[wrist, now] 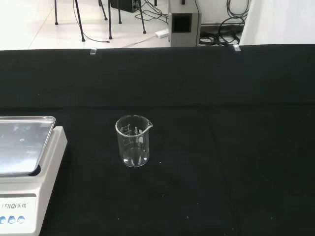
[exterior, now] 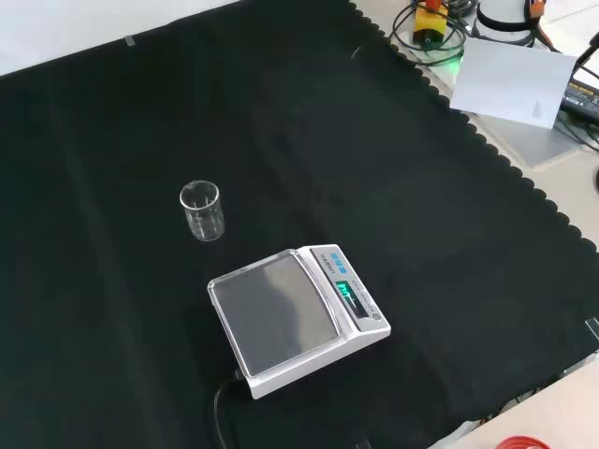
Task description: Pick up the beaker.
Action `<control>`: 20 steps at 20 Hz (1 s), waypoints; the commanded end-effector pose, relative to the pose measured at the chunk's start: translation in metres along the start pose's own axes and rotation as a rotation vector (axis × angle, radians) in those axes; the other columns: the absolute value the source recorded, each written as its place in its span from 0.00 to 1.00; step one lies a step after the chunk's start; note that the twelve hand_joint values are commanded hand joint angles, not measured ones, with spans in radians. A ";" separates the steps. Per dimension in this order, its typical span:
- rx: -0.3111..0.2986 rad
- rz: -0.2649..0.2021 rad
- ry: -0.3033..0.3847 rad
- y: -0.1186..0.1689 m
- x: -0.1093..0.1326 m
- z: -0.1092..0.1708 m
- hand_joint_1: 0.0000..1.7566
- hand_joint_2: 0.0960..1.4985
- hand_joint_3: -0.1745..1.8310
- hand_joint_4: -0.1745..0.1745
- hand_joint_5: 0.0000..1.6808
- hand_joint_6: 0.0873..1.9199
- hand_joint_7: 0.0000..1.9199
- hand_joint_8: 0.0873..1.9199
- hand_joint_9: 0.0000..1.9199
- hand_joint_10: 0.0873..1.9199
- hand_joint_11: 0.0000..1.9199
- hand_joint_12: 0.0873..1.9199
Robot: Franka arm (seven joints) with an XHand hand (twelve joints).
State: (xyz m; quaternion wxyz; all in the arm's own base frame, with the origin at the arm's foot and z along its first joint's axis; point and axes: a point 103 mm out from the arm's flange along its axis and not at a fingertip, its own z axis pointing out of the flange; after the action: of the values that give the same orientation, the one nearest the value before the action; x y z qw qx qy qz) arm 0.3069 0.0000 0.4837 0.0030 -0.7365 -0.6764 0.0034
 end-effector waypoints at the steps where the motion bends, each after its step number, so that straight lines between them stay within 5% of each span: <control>1: -0.104 0.095 -0.121 -0.080 -0.079 -0.132 0.27 0.43 0.14 0.56 0.07 0.00 0.11 0.11 0.11 0.43 0.02 0.80; 5: -0.111 0.096 -0.133 -0.085 -0.082 -0.140 0.26 0.46 0.12 0.55 0.09 0.00 0.07 0.27 0.12 0.42 0.03 0.82; 11: -0.131 0.118 -0.137 -0.069 -0.071 -0.105 0.26 0.47 0.12 0.55 0.09 0.00 0.06 0.30 0.12 0.43 0.03 0.82; 20: -0.133 0.033 -0.088 0.047 -0.029 0.053 0.29 0.47 0.11 0.54 0.10 0.00 0.07 0.31 0.14 0.43 0.03 0.82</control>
State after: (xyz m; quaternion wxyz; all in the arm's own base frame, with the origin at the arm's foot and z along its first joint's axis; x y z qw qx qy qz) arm 0.2748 -0.0413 0.6160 -0.0898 -0.7533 -0.6507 -0.0321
